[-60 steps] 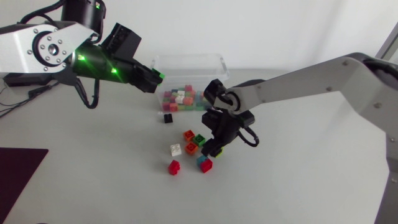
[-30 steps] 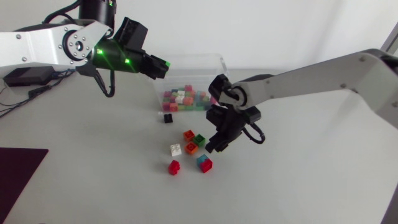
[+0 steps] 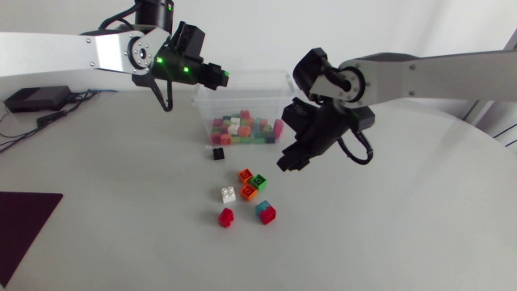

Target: Place the duplo bricks in the container

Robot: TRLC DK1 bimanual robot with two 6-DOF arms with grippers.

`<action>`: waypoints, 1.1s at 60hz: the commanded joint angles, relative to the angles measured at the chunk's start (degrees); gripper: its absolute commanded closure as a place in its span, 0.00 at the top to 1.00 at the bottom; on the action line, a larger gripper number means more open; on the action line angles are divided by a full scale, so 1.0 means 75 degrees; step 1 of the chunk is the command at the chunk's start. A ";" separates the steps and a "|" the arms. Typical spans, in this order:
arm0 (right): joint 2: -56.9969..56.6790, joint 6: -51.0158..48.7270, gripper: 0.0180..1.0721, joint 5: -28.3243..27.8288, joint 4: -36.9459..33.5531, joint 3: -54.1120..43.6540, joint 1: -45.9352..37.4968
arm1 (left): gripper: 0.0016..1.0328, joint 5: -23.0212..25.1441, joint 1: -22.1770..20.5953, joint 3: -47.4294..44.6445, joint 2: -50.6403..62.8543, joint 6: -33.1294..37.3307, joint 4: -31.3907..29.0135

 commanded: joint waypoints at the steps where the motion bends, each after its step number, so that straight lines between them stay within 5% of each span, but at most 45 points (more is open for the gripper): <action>1: -0.0197 0.0175 0.29 -0.0098 -0.0090 0.0170 -0.0110 | 0.36 -0.0041 0.0002 0.0497 0.0342 -0.0308 0.0202; 15: -0.0338 0.0163 0.29 -0.0262 0.0145 0.0346 -0.0286 | 0.38 -0.0381 -0.0010 0.1235 0.0963 -0.0601 0.0519; 20: -0.0396 0.0163 0.29 -0.0262 0.0285 0.0369 -0.0321 | 0.46 -0.0580 -0.0010 0.1446 0.1150 -0.0706 0.0718; 23: -0.0408 0.0151 0.29 -0.0286 0.0297 0.0451 -0.0333 | 0.56 -0.0779 -0.0022 0.1633 0.1303 -0.0788 0.0776; 25: -0.0432 0.0163 0.29 -0.0298 0.0332 0.0510 -0.0345 | 0.81 -0.0850 -0.0033 0.1739 0.1420 -0.0800 0.0882; 28: -0.0443 0.0163 0.29 -0.0298 0.0379 0.0639 -0.0345 | 0.94 -0.1037 -0.0057 0.1786 0.1514 -0.0800 0.0917; 37: -0.0467 0.0186 0.29 -0.0298 0.0508 0.1131 -0.0392 | 0.95 -0.1061 -0.0104 0.1352 0.1103 -0.0742 0.0882; 50: -0.0080 0.0315 0.29 -0.0356 0.0930 0.2057 -0.0462 | 0.95 -0.0850 -0.0139 -0.0078 -0.0572 -0.0167 -0.0700; 66: 0.0588 0.0456 0.29 -0.0590 0.1352 0.2901 -0.0626 | 0.95 -0.0697 0.0154 -0.1871 -0.1440 0.0184 -0.1392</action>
